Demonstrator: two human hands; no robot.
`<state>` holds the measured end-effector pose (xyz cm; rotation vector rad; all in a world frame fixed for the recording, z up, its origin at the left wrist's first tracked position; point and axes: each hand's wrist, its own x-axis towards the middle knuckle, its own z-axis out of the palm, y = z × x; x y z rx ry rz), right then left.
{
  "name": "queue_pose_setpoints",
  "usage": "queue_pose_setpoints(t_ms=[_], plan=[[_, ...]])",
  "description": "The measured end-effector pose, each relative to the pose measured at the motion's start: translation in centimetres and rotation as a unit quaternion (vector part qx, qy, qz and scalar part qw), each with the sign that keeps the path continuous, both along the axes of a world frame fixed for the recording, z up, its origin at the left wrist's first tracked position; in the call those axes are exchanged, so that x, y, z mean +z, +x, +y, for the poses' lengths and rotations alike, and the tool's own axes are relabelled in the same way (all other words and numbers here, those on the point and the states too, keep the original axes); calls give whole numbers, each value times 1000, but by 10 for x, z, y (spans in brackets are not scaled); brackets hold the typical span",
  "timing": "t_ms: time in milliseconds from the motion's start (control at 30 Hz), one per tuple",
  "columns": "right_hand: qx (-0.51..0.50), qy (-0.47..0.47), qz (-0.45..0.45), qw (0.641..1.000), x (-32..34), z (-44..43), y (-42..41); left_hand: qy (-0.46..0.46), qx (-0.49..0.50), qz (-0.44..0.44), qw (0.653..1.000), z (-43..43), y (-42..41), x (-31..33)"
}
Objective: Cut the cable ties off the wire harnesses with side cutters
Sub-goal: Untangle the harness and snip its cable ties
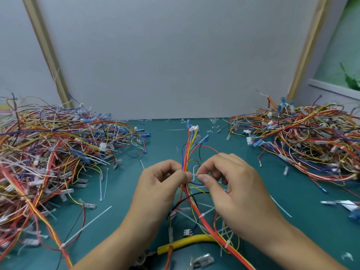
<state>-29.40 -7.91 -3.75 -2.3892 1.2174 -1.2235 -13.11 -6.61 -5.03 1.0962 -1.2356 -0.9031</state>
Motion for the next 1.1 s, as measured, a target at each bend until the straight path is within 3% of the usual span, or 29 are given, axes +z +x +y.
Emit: queue_pose_setpoints(t_ms=[233,367,533,733,900,1100], plan=[[1,6,0,1000,-1,-1,-1,-36,17,-23,999,-2,0,-4],[8,-8,7,1000,0,-2,-4,-46,-25,-40,998,-1,1,-5],[33,-9,22,999,2,0,-5,-6,-40,26,999,-4,3,-5],[25,44,1,999,1,-3,-8,-53,-56,66,995,-3,6,-1],[8,57,-30,998,0,-3,-6,-94,-29,-4,995,0,7,0],[55,136,-154,977,3,-2,-4,-139,-9,-90,986,4,5,1]])
